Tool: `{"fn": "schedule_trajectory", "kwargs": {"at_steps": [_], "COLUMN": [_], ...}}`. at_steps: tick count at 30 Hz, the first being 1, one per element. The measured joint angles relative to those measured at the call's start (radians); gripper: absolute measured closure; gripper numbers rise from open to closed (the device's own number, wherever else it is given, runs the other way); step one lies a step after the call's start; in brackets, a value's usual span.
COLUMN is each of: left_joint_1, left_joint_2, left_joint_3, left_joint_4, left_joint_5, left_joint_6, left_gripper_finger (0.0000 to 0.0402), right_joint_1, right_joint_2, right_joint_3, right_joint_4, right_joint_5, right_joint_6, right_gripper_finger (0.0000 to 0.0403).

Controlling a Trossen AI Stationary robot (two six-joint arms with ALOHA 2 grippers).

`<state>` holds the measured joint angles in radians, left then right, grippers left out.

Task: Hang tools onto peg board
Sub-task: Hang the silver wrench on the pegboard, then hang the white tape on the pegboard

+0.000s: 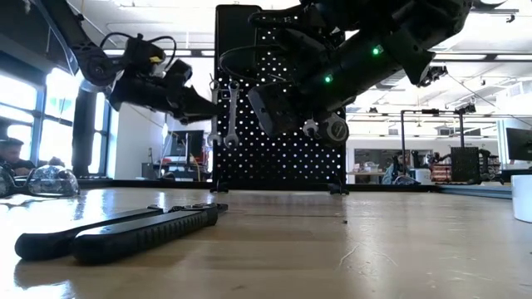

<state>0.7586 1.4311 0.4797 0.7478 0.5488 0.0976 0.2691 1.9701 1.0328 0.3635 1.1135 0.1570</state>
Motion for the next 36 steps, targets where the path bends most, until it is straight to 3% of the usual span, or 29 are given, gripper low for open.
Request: {"fn": "schedule_trajectory", "kwargs": {"at_steps": [6,12,23,36], "left_joint_1": [0.000,0.008,0.008,-0.064], "left_joint_2": [-0.010,-0.083,-0.311,-0.527], "left_joint_3": [0.000,-0.001,-0.001,-0.007], "left_joint_4": [-0.094,-0.211,-0.487,-0.745], "left_joint_5": [0.000,0.001,-0.035,-0.060], "left_joint_6": [-0.007,0.001,-0.032,-0.115], "left_gripper_finger": [0.0189,0.0162,0.0156,0.0156], "right_joint_1": [0.009,0.039,0.089,0.170], "right_joint_2": [0.000,0.000,0.000,0.000], "right_joint_3": [0.000,0.000,0.000,0.000], "right_joint_4": [-0.008,-0.033,-0.118,-0.393], "right_joint_5": [-0.001,-0.003,-0.022,-0.149], "right_joint_6": [0.000,0.000,0.031,0.321], "right_gripper_finger": [0.0192,0.0192,0.0192,0.0192]}}
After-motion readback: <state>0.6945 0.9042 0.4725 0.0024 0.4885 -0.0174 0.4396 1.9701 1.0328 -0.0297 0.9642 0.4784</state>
